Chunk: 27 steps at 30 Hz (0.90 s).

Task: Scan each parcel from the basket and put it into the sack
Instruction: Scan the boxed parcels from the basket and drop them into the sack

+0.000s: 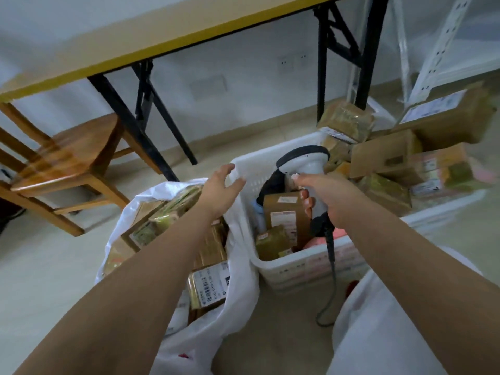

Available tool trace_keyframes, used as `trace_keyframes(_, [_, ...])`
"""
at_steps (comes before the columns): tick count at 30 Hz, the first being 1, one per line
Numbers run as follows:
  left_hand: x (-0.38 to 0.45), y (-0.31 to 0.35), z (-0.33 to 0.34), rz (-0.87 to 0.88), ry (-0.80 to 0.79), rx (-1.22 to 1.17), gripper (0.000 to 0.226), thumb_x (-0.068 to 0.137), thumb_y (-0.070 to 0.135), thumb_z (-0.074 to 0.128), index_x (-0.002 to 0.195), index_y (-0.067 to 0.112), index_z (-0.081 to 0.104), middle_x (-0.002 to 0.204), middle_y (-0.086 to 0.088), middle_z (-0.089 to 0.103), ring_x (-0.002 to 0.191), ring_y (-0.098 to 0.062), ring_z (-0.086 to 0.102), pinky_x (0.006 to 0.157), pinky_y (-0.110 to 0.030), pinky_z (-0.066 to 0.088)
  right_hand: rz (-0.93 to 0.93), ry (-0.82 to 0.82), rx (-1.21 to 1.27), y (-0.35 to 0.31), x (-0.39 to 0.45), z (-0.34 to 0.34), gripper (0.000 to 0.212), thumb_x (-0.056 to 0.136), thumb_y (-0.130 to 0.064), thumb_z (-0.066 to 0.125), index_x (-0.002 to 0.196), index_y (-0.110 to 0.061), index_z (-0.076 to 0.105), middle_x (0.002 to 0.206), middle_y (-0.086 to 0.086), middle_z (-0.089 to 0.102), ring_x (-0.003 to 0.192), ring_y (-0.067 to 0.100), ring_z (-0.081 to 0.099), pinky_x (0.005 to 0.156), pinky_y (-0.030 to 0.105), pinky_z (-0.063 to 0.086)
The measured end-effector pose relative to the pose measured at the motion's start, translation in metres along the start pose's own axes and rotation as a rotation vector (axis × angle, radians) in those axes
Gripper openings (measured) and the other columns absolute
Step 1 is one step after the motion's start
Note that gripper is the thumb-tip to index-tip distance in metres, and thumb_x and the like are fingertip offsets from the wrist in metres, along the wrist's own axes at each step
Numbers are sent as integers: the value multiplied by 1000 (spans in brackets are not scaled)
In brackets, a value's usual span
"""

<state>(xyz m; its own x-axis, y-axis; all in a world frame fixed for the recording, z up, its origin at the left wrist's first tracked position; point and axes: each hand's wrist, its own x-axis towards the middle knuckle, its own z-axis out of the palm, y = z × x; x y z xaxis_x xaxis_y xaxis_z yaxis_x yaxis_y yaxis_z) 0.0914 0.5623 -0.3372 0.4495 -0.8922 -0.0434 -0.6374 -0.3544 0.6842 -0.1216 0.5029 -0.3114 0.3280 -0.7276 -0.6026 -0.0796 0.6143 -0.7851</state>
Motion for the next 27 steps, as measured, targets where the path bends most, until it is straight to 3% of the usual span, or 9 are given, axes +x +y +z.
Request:
trace_keyframes(3, [12,31,31,66,-55,-5,53,99,36,54,147,18,41,149,-2,44,137,-19,40,111,-31,33,-10,81,45,2,15,-34,23,89,-30,69,95,-12,56,63,0,50,45,10,43,44,23,39])
trace_keyframes(6, [25,54,62,110,-87,-27,52,98,35,57,145,18,45,146,-2,48,135,-19,43,108,-28,33,-5,130,158,0,26,-70,25,95,-24,63,77,-12,50,61,1,44,34,8,39,39,17,36])
trace_keyframes(9, [35,75,92,147,-145,-32,51,96,30,60,144,17,45,144,-2,50,134,-18,44,103,-25,34,-35,227,213,-6,39,-107,26,94,-21,63,78,-10,47,60,3,42,26,8,37,34,12,34])
trace_keyframes(13, [48,98,131,209,-246,6,53,94,21,64,143,17,45,140,-2,52,129,-17,49,99,-25,38,-31,299,182,-10,56,-151,26,90,-29,68,82,-10,51,58,3,42,35,12,41,41,20,38])
trace_keyframes(15, [55,107,153,218,-324,15,58,91,19,67,144,16,43,138,0,52,126,-16,49,101,-28,41,-27,310,182,-12,59,-168,28,92,-27,66,76,-12,49,61,3,41,46,14,40,50,26,37])
trace_keyframes(17, [61,116,175,250,-386,50,63,89,19,70,145,14,42,134,4,52,123,-12,48,97,-24,39,-29,315,200,-12,63,-184,34,97,-20,59,68,-11,42,62,5,38,51,14,35,53,24,33])
trace_keyframes(22, [70,140,230,414,-539,185,65,86,17,73,144,11,42,141,-8,50,126,-15,46,92,-14,32,-70,328,373,1,75,-212,25,95,-13,61,76,-10,45,56,4,42,32,10,39,38,18,35])
trace_keyframes(27, [82,148,271,531,-558,295,72,76,38,79,137,14,50,134,-9,49,122,-22,47,99,-27,37,-43,298,427,11,89,-226,19,94,-13,61,79,-10,49,54,3,43,33,10,38,38,19,35])
